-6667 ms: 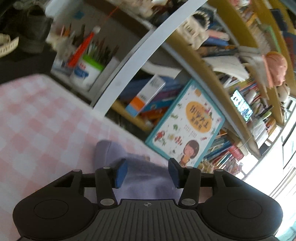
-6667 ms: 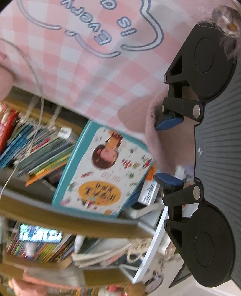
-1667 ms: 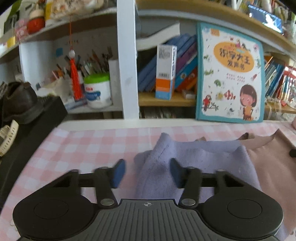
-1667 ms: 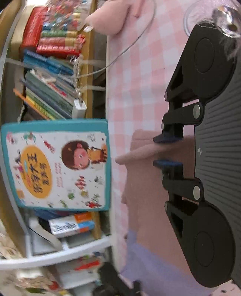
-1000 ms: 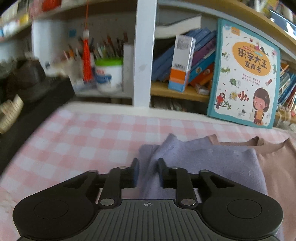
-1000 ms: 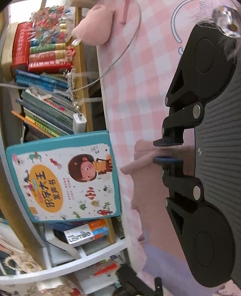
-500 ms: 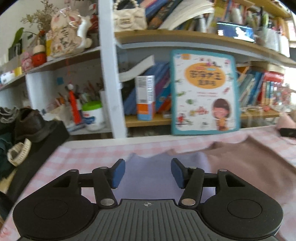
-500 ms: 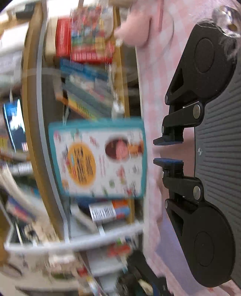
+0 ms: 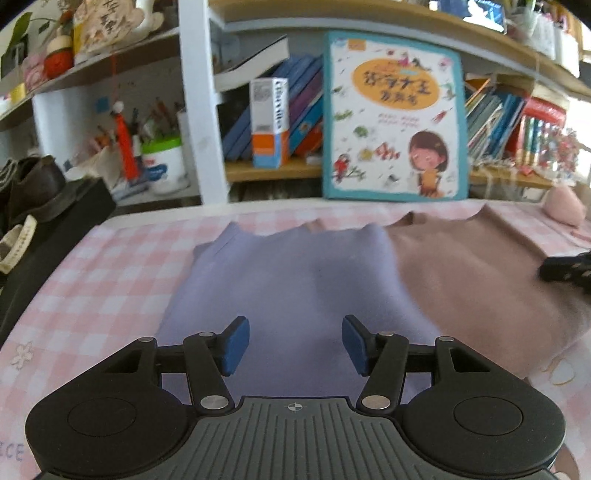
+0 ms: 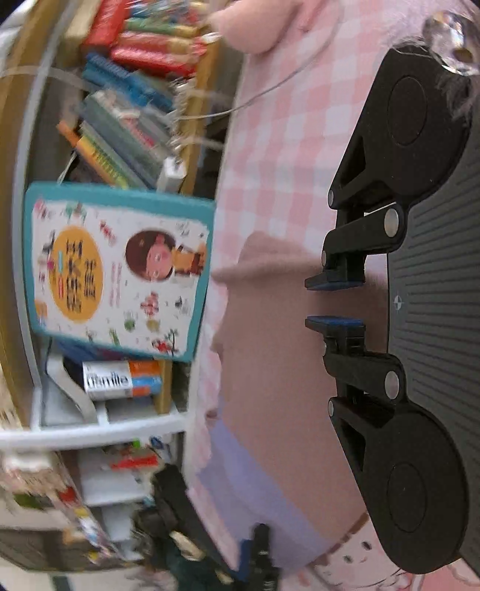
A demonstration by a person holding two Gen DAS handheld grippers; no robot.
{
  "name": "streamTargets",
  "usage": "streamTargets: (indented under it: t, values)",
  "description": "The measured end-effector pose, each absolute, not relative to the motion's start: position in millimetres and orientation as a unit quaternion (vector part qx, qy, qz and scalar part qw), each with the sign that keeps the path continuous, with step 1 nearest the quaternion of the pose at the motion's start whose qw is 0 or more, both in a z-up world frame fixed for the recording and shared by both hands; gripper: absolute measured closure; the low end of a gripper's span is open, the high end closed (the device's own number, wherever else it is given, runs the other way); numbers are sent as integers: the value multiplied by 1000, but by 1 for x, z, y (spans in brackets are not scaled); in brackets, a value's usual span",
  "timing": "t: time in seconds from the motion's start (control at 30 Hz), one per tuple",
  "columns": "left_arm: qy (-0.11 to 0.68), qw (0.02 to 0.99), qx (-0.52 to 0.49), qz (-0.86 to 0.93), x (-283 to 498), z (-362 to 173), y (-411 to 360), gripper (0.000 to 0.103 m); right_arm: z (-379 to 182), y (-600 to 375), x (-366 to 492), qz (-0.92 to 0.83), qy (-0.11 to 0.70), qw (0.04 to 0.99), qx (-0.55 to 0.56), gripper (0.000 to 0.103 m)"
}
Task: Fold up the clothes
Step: 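Open both grippers and withdraw them from the folded sweater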
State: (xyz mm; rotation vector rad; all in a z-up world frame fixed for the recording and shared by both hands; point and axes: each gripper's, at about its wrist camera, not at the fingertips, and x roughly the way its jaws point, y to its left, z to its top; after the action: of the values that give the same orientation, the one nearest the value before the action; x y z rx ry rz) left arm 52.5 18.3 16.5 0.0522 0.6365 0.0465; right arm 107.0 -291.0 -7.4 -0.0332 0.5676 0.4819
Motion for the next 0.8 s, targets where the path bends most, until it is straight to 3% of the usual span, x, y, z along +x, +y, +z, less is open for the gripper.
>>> streamTargets:
  t: [0.1,0.3,0.8]
  values:
    - [327,944,37,26,55,15,17,41,-8,-301,107,244,288,926,20,89]
    - [336,940,48,32,55,13,13,41,-12,-291,101,240,275,931,-10,87]
    - [334,941,30,38,52,9,21,28,-14,-286,100,241,270,932,-16,77]
